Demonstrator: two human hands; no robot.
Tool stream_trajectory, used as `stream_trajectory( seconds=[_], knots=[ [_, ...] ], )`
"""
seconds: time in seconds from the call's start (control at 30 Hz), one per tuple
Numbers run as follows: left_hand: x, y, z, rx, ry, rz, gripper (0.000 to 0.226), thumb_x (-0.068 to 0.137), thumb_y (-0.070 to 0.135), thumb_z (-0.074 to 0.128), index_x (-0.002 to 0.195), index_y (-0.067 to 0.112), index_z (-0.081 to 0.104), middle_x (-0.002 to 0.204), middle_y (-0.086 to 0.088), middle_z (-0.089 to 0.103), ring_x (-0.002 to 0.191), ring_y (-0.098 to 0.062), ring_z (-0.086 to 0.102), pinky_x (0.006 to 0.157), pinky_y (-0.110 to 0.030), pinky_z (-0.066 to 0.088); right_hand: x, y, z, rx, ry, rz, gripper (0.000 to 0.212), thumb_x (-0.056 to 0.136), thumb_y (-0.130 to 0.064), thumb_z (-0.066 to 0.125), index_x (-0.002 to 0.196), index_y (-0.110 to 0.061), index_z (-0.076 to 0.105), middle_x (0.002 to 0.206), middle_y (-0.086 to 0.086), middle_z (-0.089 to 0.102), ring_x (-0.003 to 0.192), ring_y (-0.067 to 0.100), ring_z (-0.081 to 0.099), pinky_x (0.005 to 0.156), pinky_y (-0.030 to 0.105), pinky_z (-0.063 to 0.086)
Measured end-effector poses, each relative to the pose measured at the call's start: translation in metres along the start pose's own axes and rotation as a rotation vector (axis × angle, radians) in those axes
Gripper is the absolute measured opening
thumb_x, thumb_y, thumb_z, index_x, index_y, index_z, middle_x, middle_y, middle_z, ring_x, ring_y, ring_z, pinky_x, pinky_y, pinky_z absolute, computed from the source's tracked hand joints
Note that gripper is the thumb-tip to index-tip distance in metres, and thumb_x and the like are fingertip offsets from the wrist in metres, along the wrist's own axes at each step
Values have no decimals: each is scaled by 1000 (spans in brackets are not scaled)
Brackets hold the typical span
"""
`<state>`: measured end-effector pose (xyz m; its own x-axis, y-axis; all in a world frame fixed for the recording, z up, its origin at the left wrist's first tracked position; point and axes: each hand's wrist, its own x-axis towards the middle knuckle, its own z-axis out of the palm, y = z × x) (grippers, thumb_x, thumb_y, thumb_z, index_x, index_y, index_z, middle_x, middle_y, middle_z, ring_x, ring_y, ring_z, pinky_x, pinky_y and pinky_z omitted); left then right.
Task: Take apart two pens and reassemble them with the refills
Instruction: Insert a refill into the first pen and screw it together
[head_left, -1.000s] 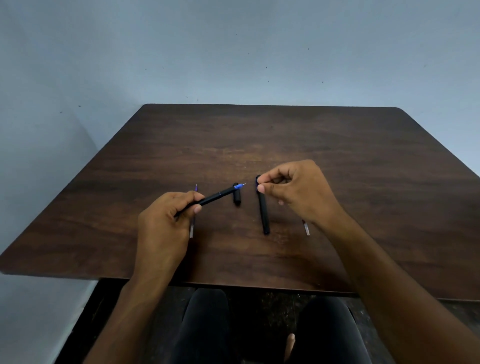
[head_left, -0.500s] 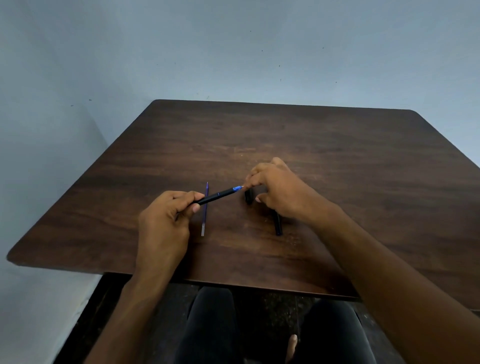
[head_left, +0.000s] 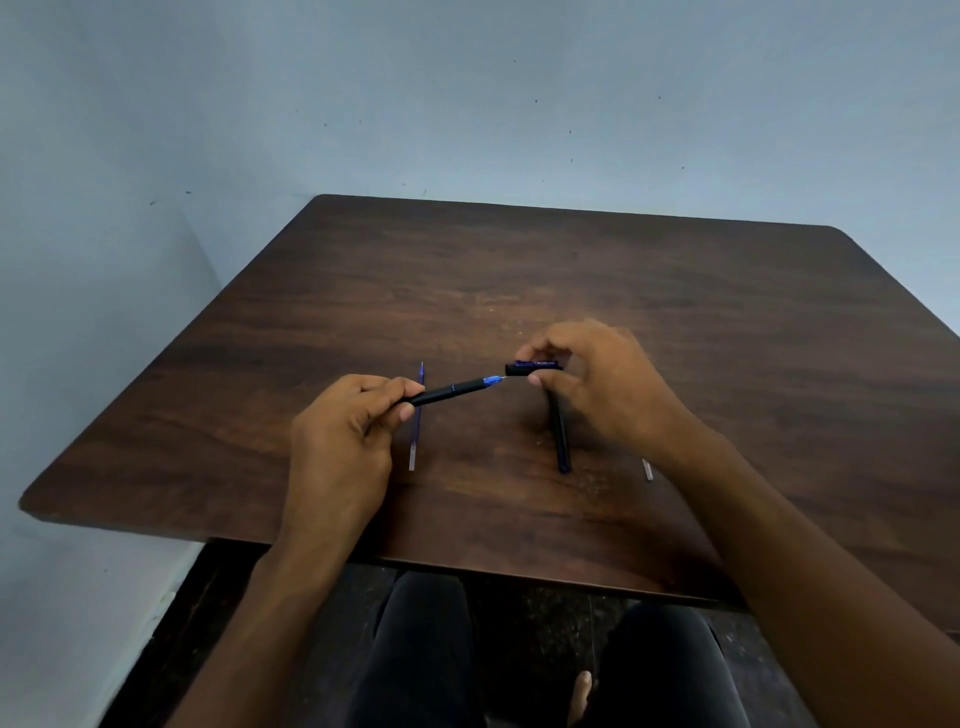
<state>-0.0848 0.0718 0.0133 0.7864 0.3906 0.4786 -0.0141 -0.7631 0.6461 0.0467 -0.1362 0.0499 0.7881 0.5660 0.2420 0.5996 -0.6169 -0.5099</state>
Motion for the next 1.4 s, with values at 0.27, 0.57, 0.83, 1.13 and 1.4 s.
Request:
stream_trajectory(
  seconds=[0.27,0.57,0.83,1.13,1.4],
  knots=[
    [2,9,8,-5,-21,46,27,87,3,70,108,20,75,98,14,65,92,19,54,84,3,34,-36,4,-10,263,82,10,28,92,-10,71,119,-17,75,102,-6,74,92,2,65,80,14,47],
    [1,20,7,-19,-29,61,26,87,2,70,107,18,76,97,13,65,92,16,56,82,2,35,-43,7,-14,362,105,27,26,93,-10,70,117,-18,76,91,-10,71,68,-3,58,69,13,42],
    [-2,26,9,-6,-49,80,25,87,1,69,106,16,76,96,15,63,90,19,54,82,3,33,-44,-2,-14,365,77,9,27,92,-8,71,117,-14,76,104,-4,74,95,-1,66,84,13,48],
    [0,22,4,34,-14,61,26,87,3,69,107,19,76,96,15,62,91,19,53,81,4,33,-46,1,-18,340,115,30,27,91,-8,72,116,-18,76,105,-3,75,100,9,68,92,27,54],
    [-3,30,7,-7,-34,83,26,87,0,69,106,15,76,97,12,64,84,10,56,83,1,35,-45,1,-12,334,96,26,28,90,-12,73,116,-21,76,99,-14,72,95,-3,65,85,9,46]
  ],
)
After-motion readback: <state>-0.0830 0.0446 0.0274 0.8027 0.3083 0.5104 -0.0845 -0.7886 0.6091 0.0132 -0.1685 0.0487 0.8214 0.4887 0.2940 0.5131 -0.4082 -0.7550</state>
